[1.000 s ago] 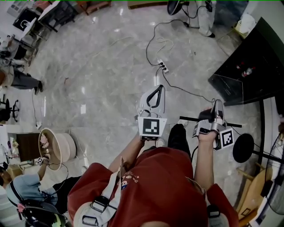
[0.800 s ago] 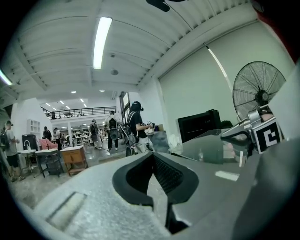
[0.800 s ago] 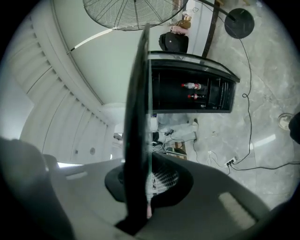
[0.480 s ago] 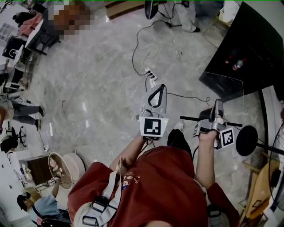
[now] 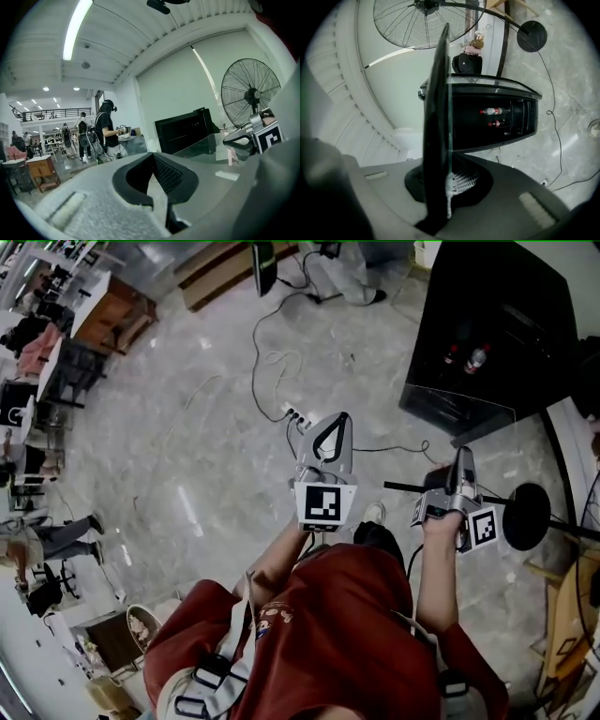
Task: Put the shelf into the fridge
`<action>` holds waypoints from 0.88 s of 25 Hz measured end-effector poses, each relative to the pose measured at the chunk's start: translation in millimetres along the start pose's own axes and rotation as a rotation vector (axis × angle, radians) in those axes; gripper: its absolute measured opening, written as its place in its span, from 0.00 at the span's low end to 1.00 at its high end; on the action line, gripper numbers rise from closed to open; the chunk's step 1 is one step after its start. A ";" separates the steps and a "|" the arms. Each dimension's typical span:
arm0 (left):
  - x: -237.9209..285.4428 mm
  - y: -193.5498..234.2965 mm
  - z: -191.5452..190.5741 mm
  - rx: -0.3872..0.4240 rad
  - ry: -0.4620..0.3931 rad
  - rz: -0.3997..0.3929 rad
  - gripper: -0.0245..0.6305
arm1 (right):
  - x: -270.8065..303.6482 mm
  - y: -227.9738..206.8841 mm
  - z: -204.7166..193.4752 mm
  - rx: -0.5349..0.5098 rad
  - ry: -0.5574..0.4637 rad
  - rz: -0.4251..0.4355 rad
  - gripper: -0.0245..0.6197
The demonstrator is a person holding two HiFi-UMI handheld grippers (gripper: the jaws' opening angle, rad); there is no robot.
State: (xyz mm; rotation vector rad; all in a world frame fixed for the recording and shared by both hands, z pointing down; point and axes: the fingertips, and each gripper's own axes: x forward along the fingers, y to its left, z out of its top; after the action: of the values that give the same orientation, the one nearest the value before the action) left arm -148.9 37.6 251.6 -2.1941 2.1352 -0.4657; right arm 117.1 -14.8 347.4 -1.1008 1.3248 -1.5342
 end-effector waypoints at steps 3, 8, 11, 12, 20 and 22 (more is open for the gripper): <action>21.8 -15.0 4.1 -0.015 -0.004 -0.041 0.05 | 7.2 0.5 19.5 0.019 -0.035 0.006 0.05; 52.1 -27.2 11.4 -0.007 -0.014 -0.102 0.05 | 16.9 4.4 36.9 0.009 -0.095 0.009 0.05; 74.9 -35.2 10.5 -0.010 -0.025 -0.142 0.05 | 22.1 -3.4 50.6 0.007 -0.137 -0.002 0.05; 83.2 -37.5 8.8 -0.012 -0.028 -0.153 0.05 | 25.2 -4.5 53.9 0.004 -0.151 -0.005 0.05; 155.5 -42.2 -4.6 -0.006 -0.022 -0.294 0.05 | 58.3 -17.7 60.7 0.005 -0.260 -0.038 0.05; 174.2 -42.0 -9.2 -0.003 -0.022 -0.332 0.05 | 71.3 -21.4 59.2 0.005 -0.273 -0.036 0.05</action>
State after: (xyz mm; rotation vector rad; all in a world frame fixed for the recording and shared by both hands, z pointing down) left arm -109.6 -130.1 302.1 -2.5518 1.7633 -0.4494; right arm 152.3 -97.0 380.1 -1.2864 1.1197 -1.3558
